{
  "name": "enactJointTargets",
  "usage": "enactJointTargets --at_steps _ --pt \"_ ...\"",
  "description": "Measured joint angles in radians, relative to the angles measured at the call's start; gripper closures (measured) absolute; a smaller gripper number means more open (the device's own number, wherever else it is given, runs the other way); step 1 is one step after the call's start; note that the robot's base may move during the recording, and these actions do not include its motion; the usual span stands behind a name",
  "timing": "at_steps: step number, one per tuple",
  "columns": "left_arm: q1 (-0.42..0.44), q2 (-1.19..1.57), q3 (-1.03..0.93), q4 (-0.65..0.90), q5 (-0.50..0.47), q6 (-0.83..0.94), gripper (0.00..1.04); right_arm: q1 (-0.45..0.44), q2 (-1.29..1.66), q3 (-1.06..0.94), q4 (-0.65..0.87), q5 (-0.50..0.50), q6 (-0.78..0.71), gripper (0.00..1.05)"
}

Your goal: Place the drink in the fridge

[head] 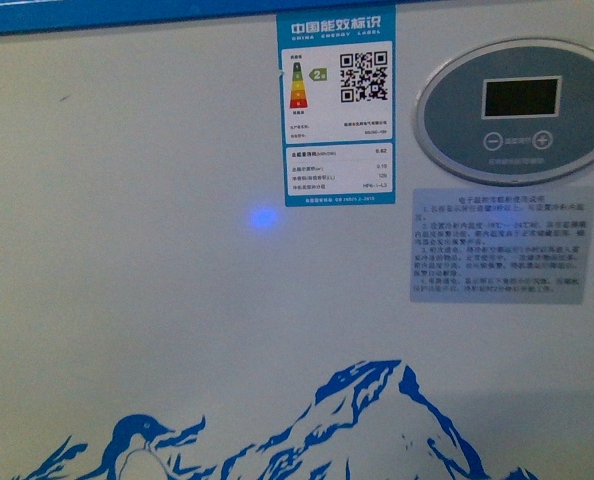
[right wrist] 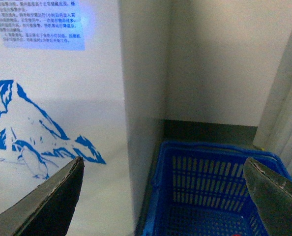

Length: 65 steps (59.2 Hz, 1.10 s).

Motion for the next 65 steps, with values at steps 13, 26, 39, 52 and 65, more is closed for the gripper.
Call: enactJointTargets --at_steps 13,26,39,52,65 --pt "0.000 0.000 0.000 0.000 0.000 0.000 0.08 0.017 0.023 0.008 -0.035 0.071 0.028 0.07" --pt "0.000 0.000 0.000 0.000 0.000 0.000 0.08 -0.023 0.389 0.147 -0.328 0.470 0.222 0.07" --pt "0.000 0.000 0.000 0.000 0.000 0.000 0.08 -0.297 0.808 0.192 -0.050 0.261 0.163 0.07" --pt "0.000 0.000 0.000 0.000 0.000 0.000 0.08 -0.436 1.662 0.426 0.444 0.225 -0.005 0.07" --pt "0.000 0.000 0.000 0.000 0.000 0.000 0.08 -0.394 2.159 0.686 0.535 0.262 -0.056 0.07"
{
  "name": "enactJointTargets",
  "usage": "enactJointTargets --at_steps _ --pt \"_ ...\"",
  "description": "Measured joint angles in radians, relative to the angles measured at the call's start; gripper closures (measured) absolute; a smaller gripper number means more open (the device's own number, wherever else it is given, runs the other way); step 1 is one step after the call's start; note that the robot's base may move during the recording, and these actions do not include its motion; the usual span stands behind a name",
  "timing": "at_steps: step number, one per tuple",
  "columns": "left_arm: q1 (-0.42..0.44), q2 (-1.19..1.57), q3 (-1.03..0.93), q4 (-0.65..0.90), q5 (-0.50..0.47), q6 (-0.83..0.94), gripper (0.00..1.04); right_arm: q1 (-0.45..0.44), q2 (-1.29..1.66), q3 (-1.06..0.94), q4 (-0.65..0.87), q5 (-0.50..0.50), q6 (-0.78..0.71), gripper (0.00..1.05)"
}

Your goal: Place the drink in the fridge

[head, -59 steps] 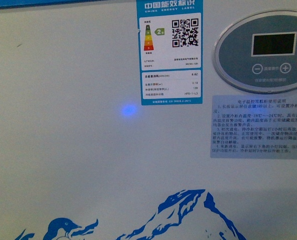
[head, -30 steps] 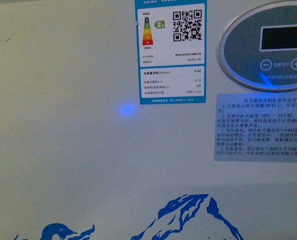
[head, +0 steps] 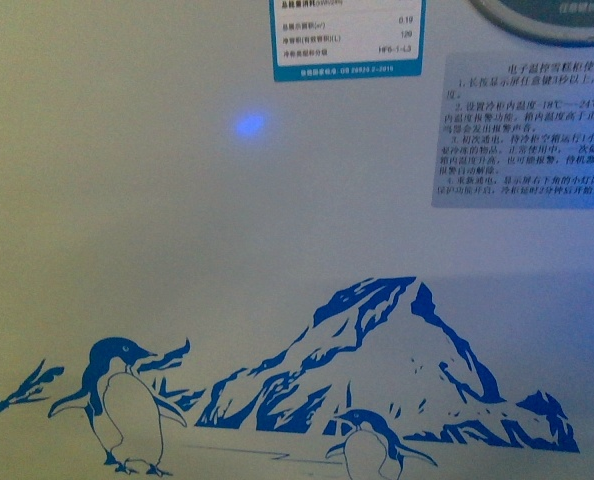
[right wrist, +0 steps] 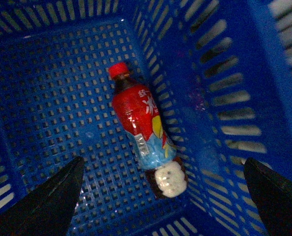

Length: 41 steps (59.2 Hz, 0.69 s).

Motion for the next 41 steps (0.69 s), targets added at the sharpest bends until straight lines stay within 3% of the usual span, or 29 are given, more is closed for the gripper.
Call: enactJointTargets --at_steps 28,41 --pt "0.000 0.000 0.000 0.000 0.000 0.000 0.08 0.014 0.562 0.455 -0.094 0.193 -0.024 0.07" --pt "0.000 0.000 0.000 0.000 0.000 0.000 0.08 -0.010 0.668 0.541 -0.137 0.208 -0.003 0.07"
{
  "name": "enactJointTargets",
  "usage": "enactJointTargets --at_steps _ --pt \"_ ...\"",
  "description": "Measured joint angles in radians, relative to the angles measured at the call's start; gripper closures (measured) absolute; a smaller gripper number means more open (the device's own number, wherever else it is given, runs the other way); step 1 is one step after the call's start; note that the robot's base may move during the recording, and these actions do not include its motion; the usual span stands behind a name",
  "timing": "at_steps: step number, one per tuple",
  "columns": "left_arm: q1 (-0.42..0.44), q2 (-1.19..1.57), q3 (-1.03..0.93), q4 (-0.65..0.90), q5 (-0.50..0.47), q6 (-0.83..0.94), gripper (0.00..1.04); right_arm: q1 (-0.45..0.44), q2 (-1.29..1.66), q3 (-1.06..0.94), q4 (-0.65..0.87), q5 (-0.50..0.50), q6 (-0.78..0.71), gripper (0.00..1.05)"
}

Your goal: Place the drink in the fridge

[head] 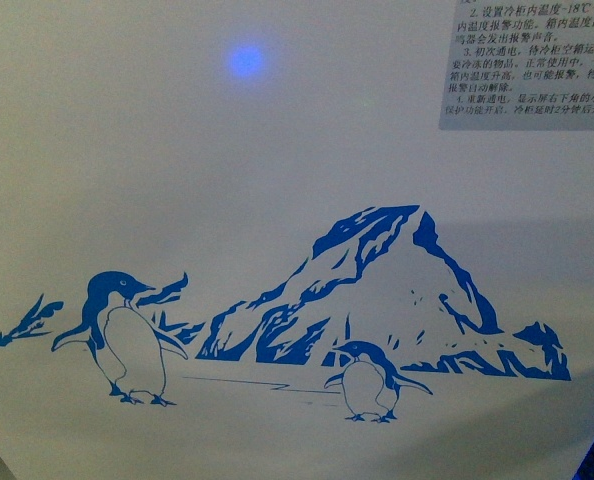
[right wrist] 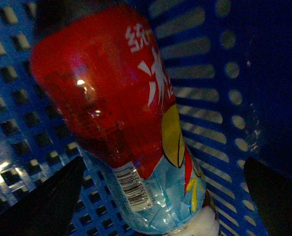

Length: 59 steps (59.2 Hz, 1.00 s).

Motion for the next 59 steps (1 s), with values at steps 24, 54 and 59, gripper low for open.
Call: enactJointTargets --at_steps 24,54,59 --pt "0.000 0.000 0.000 0.000 0.000 0.000 0.08 -0.045 0.131 0.096 -0.071 -0.014 0.027 0.07" --pt "0.000 0.000 0.000 0.000 0.000 0.000 0.08 -0.072 0.178 0.164 -0.095 -0.065 0.060 0.34" --pt "0.000 0.000 0.000 0.000 0.000 0.000 0.08 -0.066 0.174 0.160 -0.099 -0.089 0.062 0.44"
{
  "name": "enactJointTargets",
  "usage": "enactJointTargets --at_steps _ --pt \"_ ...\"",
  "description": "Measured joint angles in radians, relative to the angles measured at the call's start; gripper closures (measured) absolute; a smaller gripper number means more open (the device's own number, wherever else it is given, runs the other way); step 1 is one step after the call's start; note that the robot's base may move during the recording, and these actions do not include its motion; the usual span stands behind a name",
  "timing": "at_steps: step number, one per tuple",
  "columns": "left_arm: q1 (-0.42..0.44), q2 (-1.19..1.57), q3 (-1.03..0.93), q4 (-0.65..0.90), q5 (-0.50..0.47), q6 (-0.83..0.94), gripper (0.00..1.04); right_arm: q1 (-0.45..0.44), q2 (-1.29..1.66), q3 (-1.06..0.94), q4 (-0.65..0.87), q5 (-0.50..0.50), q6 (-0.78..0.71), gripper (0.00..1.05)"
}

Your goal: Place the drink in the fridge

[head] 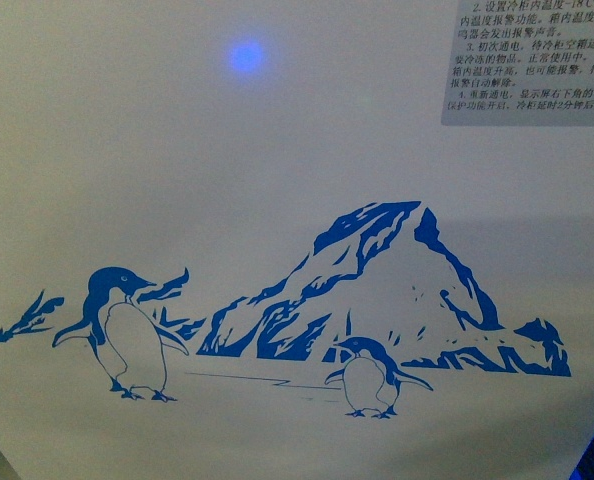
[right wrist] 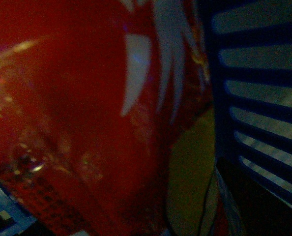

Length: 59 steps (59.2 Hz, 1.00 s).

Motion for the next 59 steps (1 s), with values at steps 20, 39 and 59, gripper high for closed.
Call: enactJointTargets --at_steps 20,39,59 --pt "0.000 0.000 0.000 0.000 0.000 0.000 0.08 0.031 -0.164 -0.204 0.003 -0.123 0.044 0.60" --pt "0.000 0.000 0.000 0.000 0.000 0.000 0.08 0.084 -0.889 -0.439 0.018 -0.233 0.048 0.61" --pt "0.000 0.000 0.000 0.000 0.000 0.000 0.08 0.147 -1.642 -0.541 -0.103 -0.289 0.101 0.61"
